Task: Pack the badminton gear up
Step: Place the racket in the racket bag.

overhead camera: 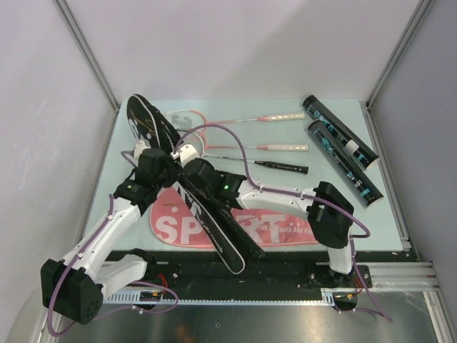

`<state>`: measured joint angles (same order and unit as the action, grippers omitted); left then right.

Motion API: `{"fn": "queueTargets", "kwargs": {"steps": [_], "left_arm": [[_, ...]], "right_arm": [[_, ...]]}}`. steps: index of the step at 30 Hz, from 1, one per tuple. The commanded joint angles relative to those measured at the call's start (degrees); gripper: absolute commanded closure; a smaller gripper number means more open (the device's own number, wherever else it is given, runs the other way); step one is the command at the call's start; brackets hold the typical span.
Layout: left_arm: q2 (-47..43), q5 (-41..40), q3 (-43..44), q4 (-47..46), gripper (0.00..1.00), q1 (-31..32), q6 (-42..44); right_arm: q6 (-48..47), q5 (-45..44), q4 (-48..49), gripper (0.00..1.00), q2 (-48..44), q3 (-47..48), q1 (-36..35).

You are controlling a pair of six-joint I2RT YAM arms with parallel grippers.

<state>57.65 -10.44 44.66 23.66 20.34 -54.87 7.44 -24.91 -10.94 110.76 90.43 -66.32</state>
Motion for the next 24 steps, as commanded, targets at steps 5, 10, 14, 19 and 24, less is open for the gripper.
{"fn": "queueTargets", "kwargs": {"steps": [5,10,14,19,24], "left_arm": [[-4.21,16.06,-0.37,-1.78,1.0,-1.17,0.11],[-2.72,17.73,0.95,-1.86,1.0,-2.49,1.61],[-3.15,13.63,0.07,-1.17,1.0,-2.58,1.87],[-5.0,8.94,-1.78,0.07,1.0,-2.67,0.29],[-2.11,12.01,-0.98,0.07,0.99,-2.5,-1.81]], "right_arm": [[5.83,24.87,11.33,0.39,-10.03,-6.14,9.27],[3.55,40.98,-4.25,0.36,-18.8,-10.26,13.68],[-0.67,43.72,-6.38,0.36,-28.39,-13.08,15.96],[-2.59,51.61,-3.2,0.32,-35.61,-17.92,25.45],[-5.23,44.65,-7.52,0.44,-34.03,-20.64,16.87]]}}
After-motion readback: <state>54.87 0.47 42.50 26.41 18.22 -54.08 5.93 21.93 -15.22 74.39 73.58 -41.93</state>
